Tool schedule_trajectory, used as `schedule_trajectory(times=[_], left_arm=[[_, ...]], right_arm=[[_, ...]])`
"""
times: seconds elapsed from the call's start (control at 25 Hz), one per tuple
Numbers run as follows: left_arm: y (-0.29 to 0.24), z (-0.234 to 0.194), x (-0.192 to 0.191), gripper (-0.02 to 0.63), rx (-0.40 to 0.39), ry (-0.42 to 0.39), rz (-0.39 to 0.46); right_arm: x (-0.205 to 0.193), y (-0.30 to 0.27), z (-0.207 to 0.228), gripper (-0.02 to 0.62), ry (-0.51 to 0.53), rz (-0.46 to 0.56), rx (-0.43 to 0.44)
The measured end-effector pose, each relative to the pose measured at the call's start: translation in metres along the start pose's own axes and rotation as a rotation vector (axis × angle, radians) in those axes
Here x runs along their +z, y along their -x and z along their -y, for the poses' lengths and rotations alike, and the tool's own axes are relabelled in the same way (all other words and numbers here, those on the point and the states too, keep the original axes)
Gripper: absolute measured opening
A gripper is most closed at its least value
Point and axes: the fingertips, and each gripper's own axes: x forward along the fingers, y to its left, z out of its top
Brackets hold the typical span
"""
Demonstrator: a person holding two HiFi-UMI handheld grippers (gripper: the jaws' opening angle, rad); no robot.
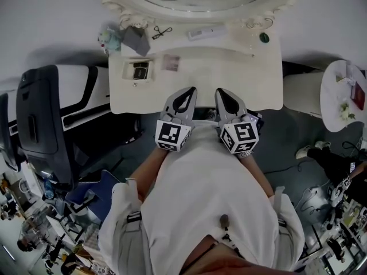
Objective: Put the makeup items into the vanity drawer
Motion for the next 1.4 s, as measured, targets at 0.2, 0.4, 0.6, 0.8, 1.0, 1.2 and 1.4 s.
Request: schedule_trajectory(times=[0.2, 0.4, 0.6, 0.8, 1.0, 1.2, 1.4], left_arm=[[-0.007, -0.019, -0.004, 0.008, 0.027, 0.058, -0.012], [-0.019, -0.050, -0.014, 0.043, 0.086, 0.076, -0.027], [-0.032, -0.074, -0.036, 0.094, 0.110, 0.046, -0.090], [-0.045, -0.095, -0.070, 0.181, 0.156, 0.048, -0.168], [-0.057, -0.126, -0.102, 0.254, 0.233, 0.073, -0.235], [-0.067, -0.151, -0.137, 0.339, 0.299, 0.084, -0.328], [-0.078, -0.171, -0.174, 0.408, 0.337, 0.108, -0.421]], right_arm=[[-0.002, -0.003, 0.006, 0.006, -0.008, -0.014, -0.037], [0.000, 0.000, 0.018, 0.006, -0.012, -0.016, -0.084], [0.001, 0.005, 0.032, 0.006, -0.014, -0.026, -0.142], [-0.003, 0.011, 0.045, 0.006, -0.022, -0.042, -0.194], [-0.004, 0.015, 0.055, 0.006, -0.018, -0.063, -0.244], [-0.008, 0.019, 0.063, 0.006, -0.041, -0.078, -0.285], [-0.009, 0.016, 0.064, 0.006, -0.036, -0.100, -0.293]])
